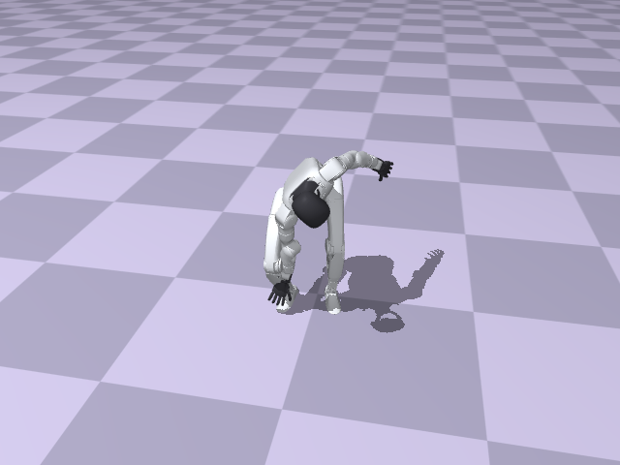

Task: Upper body actions

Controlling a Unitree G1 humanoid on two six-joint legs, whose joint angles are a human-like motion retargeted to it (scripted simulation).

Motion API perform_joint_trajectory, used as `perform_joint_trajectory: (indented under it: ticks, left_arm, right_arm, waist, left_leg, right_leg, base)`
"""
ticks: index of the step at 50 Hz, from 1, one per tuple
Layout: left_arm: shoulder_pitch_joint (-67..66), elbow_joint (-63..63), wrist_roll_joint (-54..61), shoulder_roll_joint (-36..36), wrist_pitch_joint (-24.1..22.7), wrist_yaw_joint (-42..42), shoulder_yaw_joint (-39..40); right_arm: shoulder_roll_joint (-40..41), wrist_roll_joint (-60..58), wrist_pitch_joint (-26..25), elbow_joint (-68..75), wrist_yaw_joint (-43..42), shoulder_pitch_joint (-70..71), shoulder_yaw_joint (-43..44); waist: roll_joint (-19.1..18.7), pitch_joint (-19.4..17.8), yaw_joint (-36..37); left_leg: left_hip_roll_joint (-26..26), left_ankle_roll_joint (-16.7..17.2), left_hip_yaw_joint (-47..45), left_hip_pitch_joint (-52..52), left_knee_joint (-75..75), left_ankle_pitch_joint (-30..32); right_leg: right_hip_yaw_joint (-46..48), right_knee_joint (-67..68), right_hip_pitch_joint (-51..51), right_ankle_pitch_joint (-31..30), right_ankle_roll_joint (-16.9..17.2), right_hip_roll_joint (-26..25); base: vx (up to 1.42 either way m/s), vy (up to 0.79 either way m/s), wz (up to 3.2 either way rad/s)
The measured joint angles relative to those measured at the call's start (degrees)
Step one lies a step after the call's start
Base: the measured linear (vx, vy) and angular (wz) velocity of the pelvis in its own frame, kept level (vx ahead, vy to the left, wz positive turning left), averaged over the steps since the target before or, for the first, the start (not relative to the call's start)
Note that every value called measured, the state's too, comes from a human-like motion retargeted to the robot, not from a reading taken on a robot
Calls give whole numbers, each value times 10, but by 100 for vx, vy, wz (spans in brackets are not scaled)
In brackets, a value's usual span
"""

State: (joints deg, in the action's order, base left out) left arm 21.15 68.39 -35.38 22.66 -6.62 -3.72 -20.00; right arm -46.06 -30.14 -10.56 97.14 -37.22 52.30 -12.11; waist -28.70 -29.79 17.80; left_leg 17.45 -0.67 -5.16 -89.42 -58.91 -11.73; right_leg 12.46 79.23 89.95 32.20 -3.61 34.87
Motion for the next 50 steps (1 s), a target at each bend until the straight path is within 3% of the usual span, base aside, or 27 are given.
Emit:
perform_joint_trajectory:
  ticks: [5, 8, 19, 37, 50]
  left_arm:
    - [1, 0, -1, -3, 1, -9, 2]
    - [2, 4, 1, -3, 3, -4, -1]
    - [9, 3, -9, 11, 9, -6, -24]
    - [-23, 38, 32, 29, 46, -3, -36]
    - [-96, 88, 17, -13, 65, 1, -35]
  right_arm:
    - [-10, -13, -15, -8, -22, -3, 3]
    - [-12, -25, -10, -10, 30, 2, 2]
    - [19, 0, 35, -57, 99, 5, 7]
    - [169, -31, 146, -235, 205, -162, 70]
    - [242, 24, 235, -443, 315, -325, 22]
  waist:
    - [1, 0, 5]
    - [10, 0, 2]
    - [86, 3, -22]
    - [197, 16, -23]
    - [257, 120, -61]
  left_leg:
    - [0, 2, 2, 5, 18, 8]
    - [-2, 2, 2, 14, 40, 15]
    - [-24, 9, 9, 113, 194, 70]
    - [-143, 31, 47, 459, 392, 95]
    - [-177, 25, 38, 688, 502, 105]
  right_leg:
    - [-1, -12, 0, -7, 3, -3]
    - [-6, -27, 0, -15, 6, -6]
    - [-17, -146, -55, -74, 27, -43]
    - [26, -451, -436, -181, 58, -190]
    - [50, -643, -687, -252, 64, -250]
  base:
    - [-1, -2, 3]
    - [0, 0, 0]
    - [1, -1, -20]
    - [13, 1, -82]
    - [27, 10, -32]
